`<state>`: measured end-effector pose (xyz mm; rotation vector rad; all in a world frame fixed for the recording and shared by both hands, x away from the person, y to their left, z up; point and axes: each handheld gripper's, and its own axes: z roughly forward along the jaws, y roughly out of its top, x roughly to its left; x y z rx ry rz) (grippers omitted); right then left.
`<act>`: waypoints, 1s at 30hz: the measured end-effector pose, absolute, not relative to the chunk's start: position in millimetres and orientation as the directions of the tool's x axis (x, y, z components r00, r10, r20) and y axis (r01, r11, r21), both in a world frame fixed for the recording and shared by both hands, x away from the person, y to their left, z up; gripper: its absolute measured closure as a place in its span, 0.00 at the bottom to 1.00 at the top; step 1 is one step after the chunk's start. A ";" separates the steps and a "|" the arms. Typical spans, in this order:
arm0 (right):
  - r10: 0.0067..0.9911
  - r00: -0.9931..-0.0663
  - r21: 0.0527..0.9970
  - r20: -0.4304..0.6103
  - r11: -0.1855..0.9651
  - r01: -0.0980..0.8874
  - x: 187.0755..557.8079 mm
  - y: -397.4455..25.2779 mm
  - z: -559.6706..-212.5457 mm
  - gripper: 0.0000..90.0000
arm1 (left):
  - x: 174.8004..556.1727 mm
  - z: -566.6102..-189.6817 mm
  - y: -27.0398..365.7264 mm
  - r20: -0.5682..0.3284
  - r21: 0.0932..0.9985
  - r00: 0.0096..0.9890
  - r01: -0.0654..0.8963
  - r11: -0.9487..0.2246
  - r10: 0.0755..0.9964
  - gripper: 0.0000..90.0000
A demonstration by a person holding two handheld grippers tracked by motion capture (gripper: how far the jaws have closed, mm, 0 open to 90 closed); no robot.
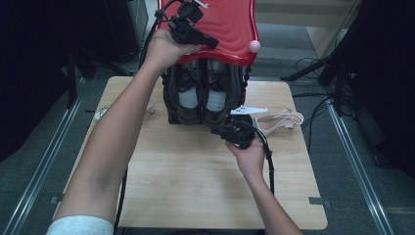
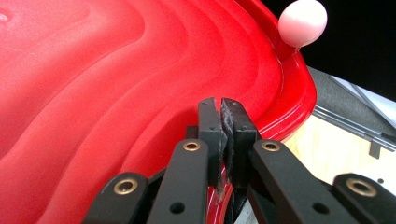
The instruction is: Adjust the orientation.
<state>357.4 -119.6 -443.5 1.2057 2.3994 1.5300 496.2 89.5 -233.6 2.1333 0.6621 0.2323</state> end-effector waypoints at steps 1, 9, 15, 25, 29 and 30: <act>0.637 -0.692 0.788 0.340 0.207 0.579 359.2 -119.1 -443.2 0.96 | 496.0 -233.7 89.6 -0.070 0.791 0.841 0.374 -0.484 0.536 0.97; 0.634 -0.689 0.789 0.351 0.197 0.583 364.9 -117.9 -445.0 1.00 | 495.4 -234.8 90.2 -0.075 0.795 0.840 0.376 -0.476 0.537 0.96; 0.644 -0.683 0.785 0.346 0.200 0.587 368.0 -115.6 -443.8 1.00 | 495.3 -235.0 90.2 -0.071 0.796 0.840 0.373 -0.477 0.538 0.97; 0.662 -0.662 0.787 0.353 0.173 0.593 379.2 -112.9 -439.9 1.00 | 495.1 -235.1 90.5 -0.077 0.796 0.838 0.378 -0.473 0.540 0.97; 0.670 -0.652 0.790 0.356 0.156 0.593 383.9 -114.9 -436.1 1.00 | 495.0 -235.1 89.9 -0.068 0.797 0.838 0.372 -0.476 0.541 0.97; 0.673 -0.647 0.788 0.358 0.154 0.596 385.2 -115.1 -435.4 1.00 | 494.9 -235.1 90.0 -0.067 0.797 0.839 0.371 -0.477 0.540 0.97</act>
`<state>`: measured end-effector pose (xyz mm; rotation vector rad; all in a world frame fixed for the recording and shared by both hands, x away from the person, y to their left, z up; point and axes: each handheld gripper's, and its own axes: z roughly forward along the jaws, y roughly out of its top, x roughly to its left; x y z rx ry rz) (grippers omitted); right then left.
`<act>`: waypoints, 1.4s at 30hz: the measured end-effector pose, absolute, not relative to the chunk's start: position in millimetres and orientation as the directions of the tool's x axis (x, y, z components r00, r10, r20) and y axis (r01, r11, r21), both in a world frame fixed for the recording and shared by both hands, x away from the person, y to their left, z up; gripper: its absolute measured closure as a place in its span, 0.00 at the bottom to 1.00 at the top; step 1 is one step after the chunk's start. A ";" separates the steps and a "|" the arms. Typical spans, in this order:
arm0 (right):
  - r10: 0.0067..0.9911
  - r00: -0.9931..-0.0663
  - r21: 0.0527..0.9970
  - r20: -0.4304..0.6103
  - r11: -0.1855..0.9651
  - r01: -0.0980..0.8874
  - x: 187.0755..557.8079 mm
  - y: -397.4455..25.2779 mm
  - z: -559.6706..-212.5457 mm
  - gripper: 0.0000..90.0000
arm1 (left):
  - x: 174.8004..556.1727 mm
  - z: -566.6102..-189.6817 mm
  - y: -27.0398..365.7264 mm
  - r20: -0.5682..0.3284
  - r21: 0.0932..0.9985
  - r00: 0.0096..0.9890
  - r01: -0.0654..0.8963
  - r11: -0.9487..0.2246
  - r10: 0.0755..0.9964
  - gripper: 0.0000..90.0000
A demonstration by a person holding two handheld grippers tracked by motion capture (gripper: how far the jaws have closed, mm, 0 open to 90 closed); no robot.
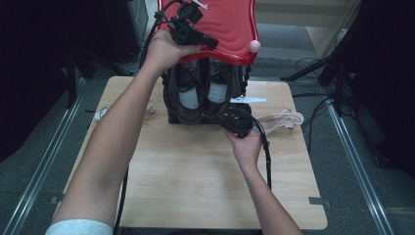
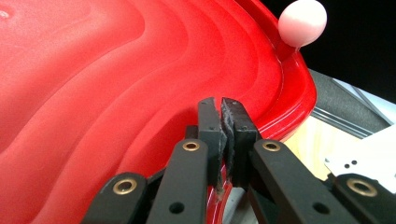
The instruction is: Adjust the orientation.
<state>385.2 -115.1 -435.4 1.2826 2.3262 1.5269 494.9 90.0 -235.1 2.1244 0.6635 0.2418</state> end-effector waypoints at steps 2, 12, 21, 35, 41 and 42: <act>0.680 -0.639 0.787 0.360 0.148 0.600 388.0 -115.4 -434.5 1.00 | 494.8 -235.2 90.4 -0.072 0.796 0.838 0.374 -0.475 0.541 0.97; 0.710 -0.592 0.784 0.380 0.093 0.614 403.4 -118.5 -429.5 1.00 | 495.0 -235.2 90.7 -0.077 0.796 0.838 0.378 -0.473 0.540 0.97; 0.770 -0.523 0.799 0.365 0.029 0.601 411.2 -137.0 -427.4 1.00 | 495.3 -235.3 90.9 -0.082 0.796 0.837 0.382 -0.470 0.541 0.97; 0.769 -0.546 0.805 0.333 0.070 0.589 399.3 -138.2 -432.3 1.00 | 495.3 -235.6 91.1 -0.086 0.797 0.837 0.383 -0.467 0.540 0.97; 0.734 -0.588 0.802 0.340 0.101 0.589 382.3 -129.3 -439.7 1.00 | 495.4 -235.7 91.1 -0.087 0.797 0.837 0.383 -0.466 0.540 0.97; 0.727 -0.596 0.802 0.339 0.107 0.587 379.6 -127.0 -440.4 1.00 | 495.5 -235.7 91.1 -0.087 0.797 0.837 0.383 -0.466 0.540 0.97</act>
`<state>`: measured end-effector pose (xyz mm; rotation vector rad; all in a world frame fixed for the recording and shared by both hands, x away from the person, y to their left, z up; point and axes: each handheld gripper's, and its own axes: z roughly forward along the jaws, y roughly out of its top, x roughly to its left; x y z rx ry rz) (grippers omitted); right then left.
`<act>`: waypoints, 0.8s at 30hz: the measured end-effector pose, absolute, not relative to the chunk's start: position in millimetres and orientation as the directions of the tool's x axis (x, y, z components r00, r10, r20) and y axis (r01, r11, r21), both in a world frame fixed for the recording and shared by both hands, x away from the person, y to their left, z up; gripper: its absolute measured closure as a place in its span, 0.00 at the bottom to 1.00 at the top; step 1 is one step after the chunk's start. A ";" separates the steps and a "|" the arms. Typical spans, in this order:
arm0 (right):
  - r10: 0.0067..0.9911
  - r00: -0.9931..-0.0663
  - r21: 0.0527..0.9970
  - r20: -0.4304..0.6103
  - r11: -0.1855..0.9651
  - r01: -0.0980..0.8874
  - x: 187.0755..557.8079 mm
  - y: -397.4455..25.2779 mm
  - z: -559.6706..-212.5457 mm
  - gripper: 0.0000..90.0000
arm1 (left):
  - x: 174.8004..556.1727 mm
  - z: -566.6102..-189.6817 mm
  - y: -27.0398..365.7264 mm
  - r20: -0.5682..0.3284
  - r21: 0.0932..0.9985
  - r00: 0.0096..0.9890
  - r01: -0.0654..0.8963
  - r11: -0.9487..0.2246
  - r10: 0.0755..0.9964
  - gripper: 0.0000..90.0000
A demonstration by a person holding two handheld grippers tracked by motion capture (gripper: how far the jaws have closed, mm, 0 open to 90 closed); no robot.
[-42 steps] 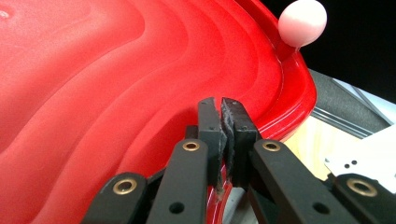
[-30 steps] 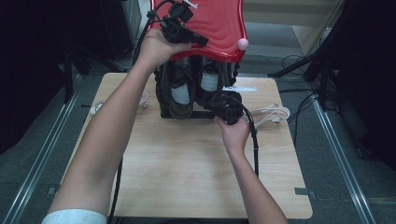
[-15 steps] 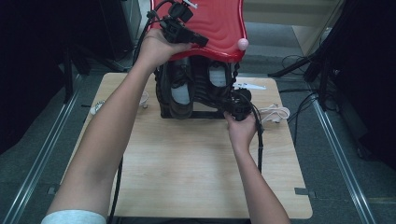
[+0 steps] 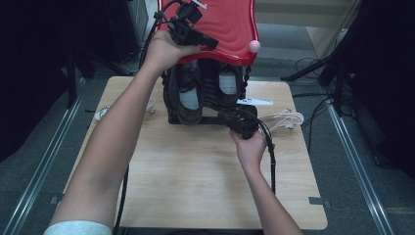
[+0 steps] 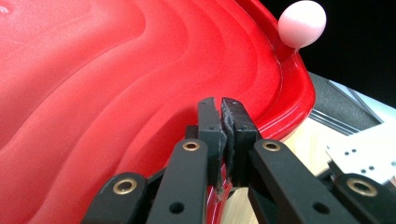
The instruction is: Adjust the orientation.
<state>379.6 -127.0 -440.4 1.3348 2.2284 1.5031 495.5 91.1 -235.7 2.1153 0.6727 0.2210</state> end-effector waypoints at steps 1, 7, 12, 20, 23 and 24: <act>0.723 -0.604 0.801 0.335 0.119 0.587 377.0 -124.2 -440.3 1.00 | 495.4 -235.7 91.1 -0.088 0.798 0.837 0.384 -0.465 0.541 0.97; 0.672 -0.662 0.804 0.333 0.164 0.571 363.8 -105.6 -436.7 1.00 | 495.9 -235.8 91.5 -0.096 0.798 0.836 0.389 -0.461 0.540 0.97; 0.631 -0.697 0.805 0.342 0.186 0.563 358.2 -87.1 -436.5 1.00 | 496.1 -235.9 91.7 -0.097 0.798 0.837 0.389 -0.460 0.539 0.97; 0.608 -0.729 0.812 0.316 0.223 0.539 360.3 -60.9 -438.2 1.00 | 495.9 -236.1 92.0 -0.105 0.799 0.834 0.395 -0.454 0.541 0.96; 0.605 -0.719 0.804 0.341 0.209 0.556 368.0 -61.4 -438.6 1.00 | 496.1 -235.8 93.0 -0.099 0.796 0.836 0.392 -0.461 0.540 0.96; 0.596 -0.721 0.801 0.353 0.206 0.562 369.8 -61.8 -438.2 1.00 | 496.4 -235.9 93.4 -0.101 0.796 0.837 0.392 -0.461 0.538 0.96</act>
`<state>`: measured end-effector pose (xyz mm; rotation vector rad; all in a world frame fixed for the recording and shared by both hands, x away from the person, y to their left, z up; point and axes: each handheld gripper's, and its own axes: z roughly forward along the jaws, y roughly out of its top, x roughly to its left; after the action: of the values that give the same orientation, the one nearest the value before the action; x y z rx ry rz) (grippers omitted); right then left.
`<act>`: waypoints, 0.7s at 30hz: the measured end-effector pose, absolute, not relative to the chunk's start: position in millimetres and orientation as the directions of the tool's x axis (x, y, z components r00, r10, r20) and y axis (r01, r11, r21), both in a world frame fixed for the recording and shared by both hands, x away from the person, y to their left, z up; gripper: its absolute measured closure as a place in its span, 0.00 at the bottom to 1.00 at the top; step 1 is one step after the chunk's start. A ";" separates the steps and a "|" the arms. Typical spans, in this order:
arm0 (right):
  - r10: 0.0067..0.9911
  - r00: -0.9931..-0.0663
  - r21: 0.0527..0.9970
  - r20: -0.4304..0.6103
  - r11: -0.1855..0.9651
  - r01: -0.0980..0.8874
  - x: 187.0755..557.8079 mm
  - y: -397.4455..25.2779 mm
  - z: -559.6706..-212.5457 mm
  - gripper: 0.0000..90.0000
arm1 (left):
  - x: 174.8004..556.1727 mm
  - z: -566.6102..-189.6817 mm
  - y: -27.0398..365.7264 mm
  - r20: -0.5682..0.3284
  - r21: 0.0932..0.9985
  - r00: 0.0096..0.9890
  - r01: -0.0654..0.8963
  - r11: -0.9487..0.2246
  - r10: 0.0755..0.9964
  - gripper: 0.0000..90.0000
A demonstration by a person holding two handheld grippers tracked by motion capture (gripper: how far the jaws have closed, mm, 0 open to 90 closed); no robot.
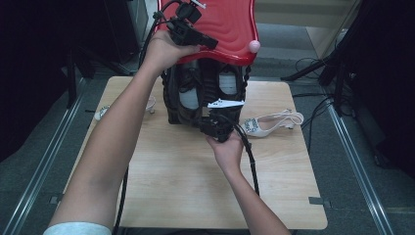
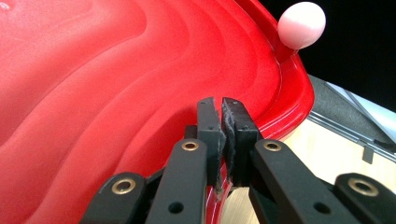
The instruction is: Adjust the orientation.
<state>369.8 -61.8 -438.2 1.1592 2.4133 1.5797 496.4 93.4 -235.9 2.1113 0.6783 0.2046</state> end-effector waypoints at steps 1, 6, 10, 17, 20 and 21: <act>0.598 -0.723 0.801 0.345 0.214 0.559 369.6 -60.8 -436.9 1.00 | 496.6 -235.8 93.4 -0.102 0.795 0.837 0.394 -0.461 0.538 0.96; 0.635 -0.737 0.819 0.233 0.281 0.501 368.0 -55.4 -427.5 1.00 | 495.9 -235.9 93.6 -0.109 0.795 0.833 0.400 -0.455 0.542 0.96; 0.661 -0.710 0.818 0.242 0.255 0.516 376.5 -63.6 -423.9 1.00 | 496.3 -236.1 94.0 -0.111 0.796 0.832 0.402 -0.453 0.543 0.96; 0.666 -0.676 0.809 0.316 0.183 0.558 393.2 -66.1 -421.2 1.00 | 496.8 -236.1 94.1 -0.114 0.797 0.833 0.402 -0.451 0.541 0.96; 0.665 -0.667 0.808 0.336 0.160 0.567 401.0 -61.4 -421.2 1.00 | 497.3 -236.0 94.5 -0.113 0.795 0.835 0.401 -0.455 0.539 0.96; 0.664 -0.663 0.805 0.346 0.152 0.573 403.0 -60.7 -421.3 1.00 | 497.0 -236.2 94.0 -0.118 0.797 0.832 0.405 -0.448 0.542 0.96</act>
<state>403.0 -60.7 -421.3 1.2470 2.3150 1.5500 497.0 94.0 -236.2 2.1002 0.6927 0.1913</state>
